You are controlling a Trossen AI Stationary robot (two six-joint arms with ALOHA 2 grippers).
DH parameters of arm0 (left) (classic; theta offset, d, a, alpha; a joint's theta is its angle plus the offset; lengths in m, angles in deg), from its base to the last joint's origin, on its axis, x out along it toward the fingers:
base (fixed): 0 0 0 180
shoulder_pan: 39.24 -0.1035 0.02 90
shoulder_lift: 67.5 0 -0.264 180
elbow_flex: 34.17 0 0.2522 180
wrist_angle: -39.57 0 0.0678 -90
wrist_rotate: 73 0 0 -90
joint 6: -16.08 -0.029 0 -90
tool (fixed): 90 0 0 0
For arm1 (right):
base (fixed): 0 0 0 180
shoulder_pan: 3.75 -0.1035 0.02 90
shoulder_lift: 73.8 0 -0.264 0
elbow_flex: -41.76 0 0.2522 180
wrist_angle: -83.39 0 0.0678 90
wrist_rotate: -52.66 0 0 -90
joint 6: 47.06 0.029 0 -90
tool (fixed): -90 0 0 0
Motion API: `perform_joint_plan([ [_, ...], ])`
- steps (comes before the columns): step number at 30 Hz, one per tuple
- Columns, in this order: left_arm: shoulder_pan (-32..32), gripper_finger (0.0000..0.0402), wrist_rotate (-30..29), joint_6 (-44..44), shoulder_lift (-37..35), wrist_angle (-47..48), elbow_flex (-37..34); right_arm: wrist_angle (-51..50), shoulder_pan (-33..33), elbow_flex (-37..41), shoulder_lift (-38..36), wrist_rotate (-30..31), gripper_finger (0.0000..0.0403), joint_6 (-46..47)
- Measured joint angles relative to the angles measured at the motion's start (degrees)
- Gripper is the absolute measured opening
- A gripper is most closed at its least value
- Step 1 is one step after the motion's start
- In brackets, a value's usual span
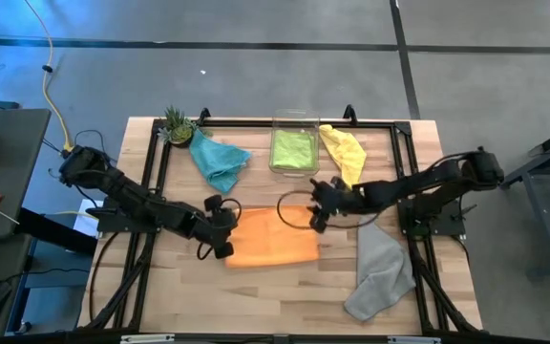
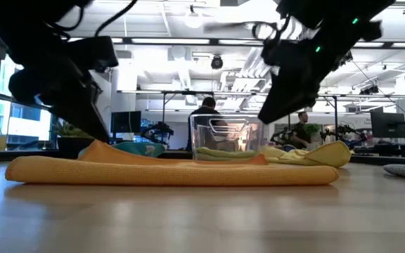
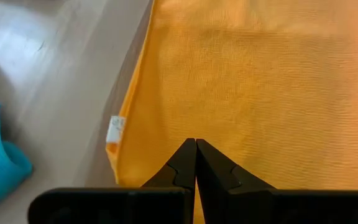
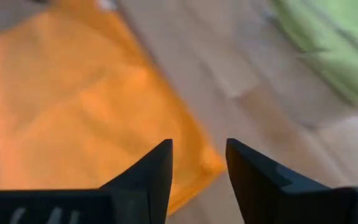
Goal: Fold microfiber towels
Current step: Fold the orange microfiber cloth
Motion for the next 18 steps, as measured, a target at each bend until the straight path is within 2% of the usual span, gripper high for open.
perform_joint_plan([
  [3,-2.9,0.0,2.9,-4.7,0.0,-0.4,0.0,0.0,-4.5,0.0,0.3,0.3,0.0117,2.8],
  [8,-7.2,0.0,6.2,-9.7,1.2,0.7,0.0,9.5,-11.9,0.0,6.3,-1.6,0.003,7.3],
  [10,-8.4,0.0,6.5,-10.9,1.9,1.3,0.0,13.2,-14.2,0.0,9.1,-2.0,0.0008,7.8],
  [12,-9.5,0.0,6.7,-11.7,3.0,1.6,0.0,16.6,-15.6,0.0,11.8,-2.0,0.0013,9.5],
  [18,-10.8,0.0,6.8,-12.3,5.9,1.7,0.0,16.5,-16.5,0.0,15.6,-2.4,0.0014,13.6],
])
